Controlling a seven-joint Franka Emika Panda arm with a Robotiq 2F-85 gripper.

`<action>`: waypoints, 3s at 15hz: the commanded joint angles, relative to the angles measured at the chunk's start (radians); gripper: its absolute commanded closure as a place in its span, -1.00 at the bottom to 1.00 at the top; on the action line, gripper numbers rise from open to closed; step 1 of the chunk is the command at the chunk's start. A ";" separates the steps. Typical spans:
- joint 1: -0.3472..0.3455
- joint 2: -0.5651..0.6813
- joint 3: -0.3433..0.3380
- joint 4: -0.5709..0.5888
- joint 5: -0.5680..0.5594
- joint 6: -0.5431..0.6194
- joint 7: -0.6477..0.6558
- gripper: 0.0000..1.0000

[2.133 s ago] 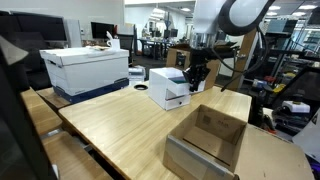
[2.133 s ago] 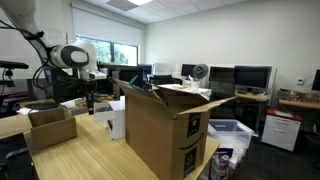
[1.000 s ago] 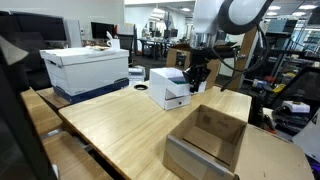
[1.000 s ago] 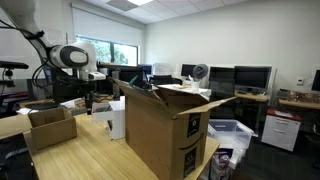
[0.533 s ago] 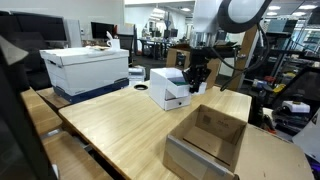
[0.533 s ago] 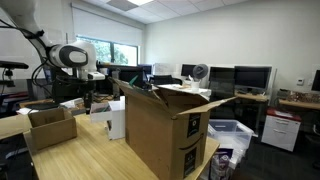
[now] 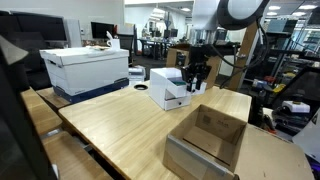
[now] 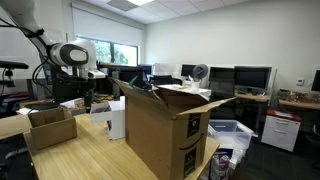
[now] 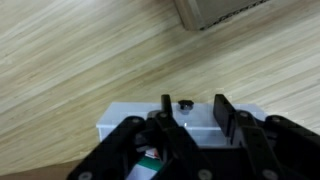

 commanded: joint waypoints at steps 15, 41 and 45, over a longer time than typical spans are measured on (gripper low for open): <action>-0.006 -0.027 0.016 0.075 -0.017 -0.034 -0.033 -1.00; 0.004 0.087 0.003 0.134 -0.052 0.004 -0.208 -1.00; 0.018 0.081 0.012 0.136 -0.056 -0.001 -0.227 -1.00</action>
